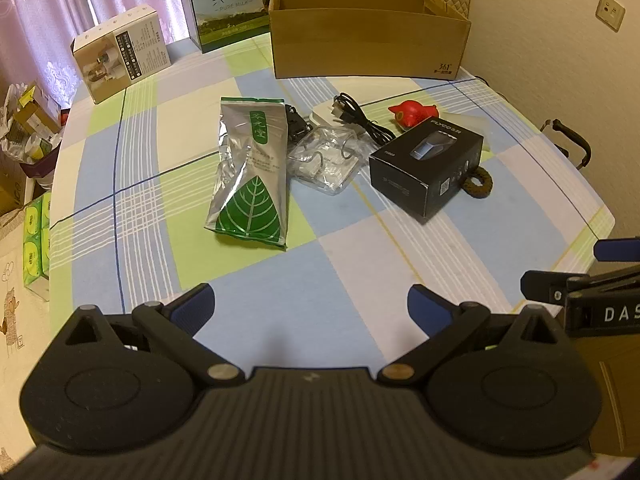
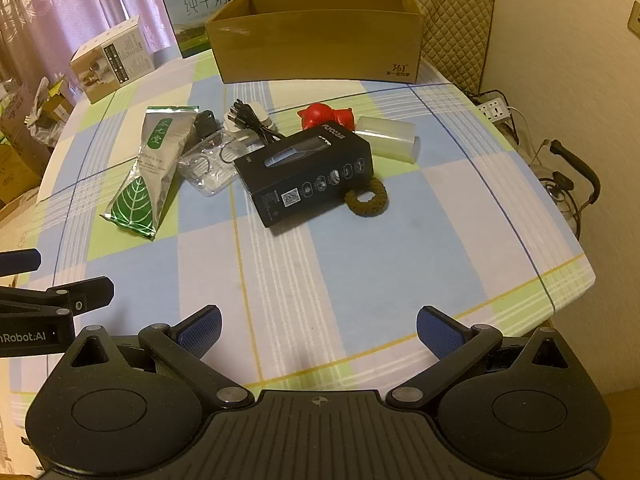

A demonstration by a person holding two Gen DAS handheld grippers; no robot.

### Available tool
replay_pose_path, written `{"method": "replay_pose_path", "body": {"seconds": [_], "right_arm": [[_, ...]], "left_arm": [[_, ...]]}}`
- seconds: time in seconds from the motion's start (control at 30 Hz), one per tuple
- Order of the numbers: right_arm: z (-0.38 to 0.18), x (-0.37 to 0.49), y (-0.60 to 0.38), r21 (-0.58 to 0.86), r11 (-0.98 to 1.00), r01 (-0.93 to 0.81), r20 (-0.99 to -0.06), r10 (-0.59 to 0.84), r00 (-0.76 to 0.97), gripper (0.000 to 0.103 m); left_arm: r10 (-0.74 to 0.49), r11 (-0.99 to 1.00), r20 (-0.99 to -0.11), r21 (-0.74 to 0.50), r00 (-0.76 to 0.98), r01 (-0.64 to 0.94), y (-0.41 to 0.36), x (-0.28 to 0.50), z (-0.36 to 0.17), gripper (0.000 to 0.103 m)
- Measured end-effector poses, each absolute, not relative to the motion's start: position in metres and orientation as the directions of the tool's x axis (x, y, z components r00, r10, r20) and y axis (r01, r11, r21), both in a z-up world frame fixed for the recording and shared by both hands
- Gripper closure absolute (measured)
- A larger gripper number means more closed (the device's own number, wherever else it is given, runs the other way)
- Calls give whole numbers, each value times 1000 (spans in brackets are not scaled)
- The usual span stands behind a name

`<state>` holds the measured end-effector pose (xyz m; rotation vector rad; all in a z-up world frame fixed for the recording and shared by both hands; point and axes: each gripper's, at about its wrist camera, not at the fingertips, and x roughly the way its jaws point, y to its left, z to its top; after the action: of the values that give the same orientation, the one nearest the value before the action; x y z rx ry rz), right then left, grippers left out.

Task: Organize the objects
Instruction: 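Move the right tool toward the black FLYCO shaver box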

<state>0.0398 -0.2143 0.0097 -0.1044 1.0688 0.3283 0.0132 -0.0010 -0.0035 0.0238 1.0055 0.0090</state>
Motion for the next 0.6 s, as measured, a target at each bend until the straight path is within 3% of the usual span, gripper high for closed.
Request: {"method": "replay_pose_path", "body": {"seconds": [0.6], "right_arm": [[8,41,-207,91,948,-307,-872,224,436,2]], "left_arm": [[19,1000,-844,27,536,7,4,15,-6,2]]}}
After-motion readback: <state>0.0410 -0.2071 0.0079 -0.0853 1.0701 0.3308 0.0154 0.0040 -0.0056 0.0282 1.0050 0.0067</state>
